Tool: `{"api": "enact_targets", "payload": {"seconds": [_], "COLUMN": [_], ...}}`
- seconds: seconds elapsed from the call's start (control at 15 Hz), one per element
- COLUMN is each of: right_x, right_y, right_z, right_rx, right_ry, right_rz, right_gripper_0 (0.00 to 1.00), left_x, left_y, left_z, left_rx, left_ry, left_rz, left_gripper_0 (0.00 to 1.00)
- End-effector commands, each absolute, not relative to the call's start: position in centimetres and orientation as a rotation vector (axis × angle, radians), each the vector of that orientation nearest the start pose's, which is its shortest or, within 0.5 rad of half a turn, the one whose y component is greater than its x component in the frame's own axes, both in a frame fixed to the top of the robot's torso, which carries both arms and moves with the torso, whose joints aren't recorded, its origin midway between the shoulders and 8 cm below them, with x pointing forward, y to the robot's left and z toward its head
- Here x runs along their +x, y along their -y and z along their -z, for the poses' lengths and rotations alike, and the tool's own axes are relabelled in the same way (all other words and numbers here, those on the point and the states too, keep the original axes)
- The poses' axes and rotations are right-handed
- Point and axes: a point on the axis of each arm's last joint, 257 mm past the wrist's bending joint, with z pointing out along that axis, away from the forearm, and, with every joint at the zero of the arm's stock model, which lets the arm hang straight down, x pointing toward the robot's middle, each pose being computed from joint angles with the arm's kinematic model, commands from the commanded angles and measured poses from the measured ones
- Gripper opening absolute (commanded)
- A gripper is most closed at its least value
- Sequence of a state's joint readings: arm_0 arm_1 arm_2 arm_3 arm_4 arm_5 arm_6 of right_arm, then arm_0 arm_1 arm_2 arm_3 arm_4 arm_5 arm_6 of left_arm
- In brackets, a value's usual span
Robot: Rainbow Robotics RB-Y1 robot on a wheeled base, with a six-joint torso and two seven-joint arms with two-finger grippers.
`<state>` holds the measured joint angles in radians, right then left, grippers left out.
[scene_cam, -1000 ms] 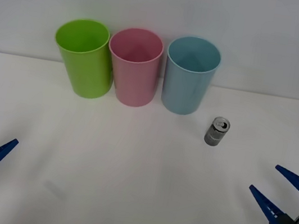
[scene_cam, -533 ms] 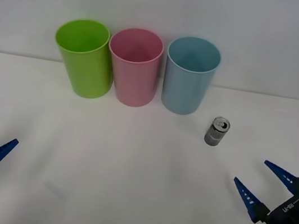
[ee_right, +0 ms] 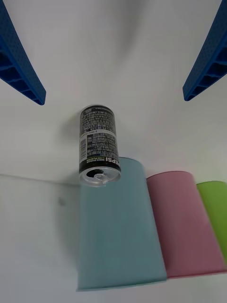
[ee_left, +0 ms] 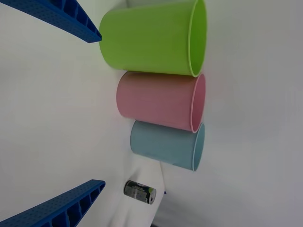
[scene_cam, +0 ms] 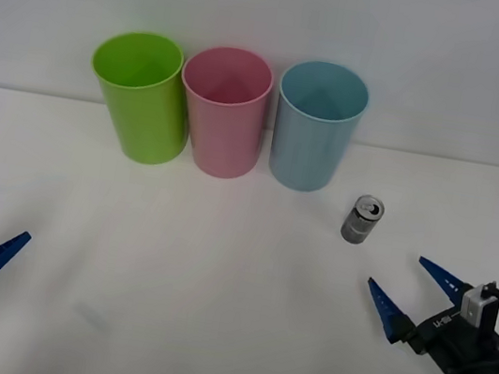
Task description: Grasp the object on the table and drop it into the matching bin: aluminum can to the light blue bin, PET bottle to the pink bin.
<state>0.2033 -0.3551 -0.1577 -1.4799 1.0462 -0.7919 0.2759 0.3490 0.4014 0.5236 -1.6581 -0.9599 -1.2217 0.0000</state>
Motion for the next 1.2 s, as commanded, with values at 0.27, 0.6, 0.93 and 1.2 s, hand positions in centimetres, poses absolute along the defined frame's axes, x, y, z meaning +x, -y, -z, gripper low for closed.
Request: {"api": "enact_targets", "payload": {"seconds": [0.27,0.6,0.93,1.2], "right_x": [46.2,48.2,51.0,53.3], "right_y": [24.9,23.4,22.4,21.7], "right_z": [28.8,29.0,29.7,29.7], "right_rx": [-0.415,-0.394,-0.389,-0.375], "right_ry": [-1.583,-1.58,-1.588,-1.597], "right_rz": [-0.35,-0.344,-0.322,-0.307], "right_gripper_0": [1.0,1.0,1.0,1.0], "left_x": [34.2,34.2,34.2,34.2], "left_y": [-33.0,-33.0,-33.0,-33.0], "left_z": [16.9,16.9,16.9,16.9], "left_rx": [0.465,0.465,0.465,0.465], "left_ry": [-1.441,-1.441,-1.441,-1.441], "left_rz": [0.567,0.567,0.567,0.567], "left_gripper_0": [1.0,1.0,1.0,1.0]}}
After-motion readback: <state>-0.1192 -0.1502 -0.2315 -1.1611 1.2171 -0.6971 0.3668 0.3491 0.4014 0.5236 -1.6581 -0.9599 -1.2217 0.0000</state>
